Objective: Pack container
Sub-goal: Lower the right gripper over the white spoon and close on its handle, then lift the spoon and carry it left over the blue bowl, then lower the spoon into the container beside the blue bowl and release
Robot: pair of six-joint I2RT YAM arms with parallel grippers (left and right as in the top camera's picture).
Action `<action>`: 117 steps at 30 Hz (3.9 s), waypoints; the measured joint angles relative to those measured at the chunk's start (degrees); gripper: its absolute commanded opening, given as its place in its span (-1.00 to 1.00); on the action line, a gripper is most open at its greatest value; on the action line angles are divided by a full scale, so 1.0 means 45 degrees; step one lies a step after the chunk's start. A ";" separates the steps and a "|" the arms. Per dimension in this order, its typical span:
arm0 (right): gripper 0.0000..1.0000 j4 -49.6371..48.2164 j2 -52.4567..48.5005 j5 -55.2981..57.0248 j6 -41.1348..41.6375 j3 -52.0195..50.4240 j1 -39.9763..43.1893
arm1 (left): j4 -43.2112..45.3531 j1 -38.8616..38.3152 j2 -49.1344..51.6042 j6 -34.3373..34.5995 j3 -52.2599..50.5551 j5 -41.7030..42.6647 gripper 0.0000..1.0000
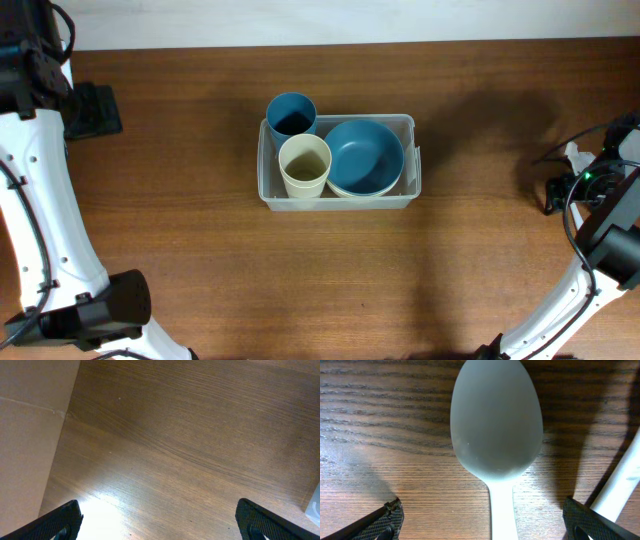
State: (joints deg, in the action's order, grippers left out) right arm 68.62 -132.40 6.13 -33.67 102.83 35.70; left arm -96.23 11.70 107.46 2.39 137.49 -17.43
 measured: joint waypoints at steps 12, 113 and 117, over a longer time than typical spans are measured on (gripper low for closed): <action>0.16 0.0044 0.0010 0.0112 0.0117 -0.0068 0.0078 | -0.0005 0.0000 0.0000 0.0000 0.0000 0.0000 1.00; -0.92 0.6305 -0.0204 -0.4269 0.8995 0.9904 -0.9258 | -0.0005 0.0000 0.0000 0.0000 0.0000 0.0000 0.99; -0.92 0.6305 0.0359 -0.4163 0.8835 0.8738 -0.9258 | -0.0005 0.0000 0.0000 0.0000 0.0000 0.0005 1.00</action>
State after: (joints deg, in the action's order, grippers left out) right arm 96.99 -130.78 -12.60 6.09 142.15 -5.96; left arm -96.25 11.70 107.46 2.39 137.49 -17.41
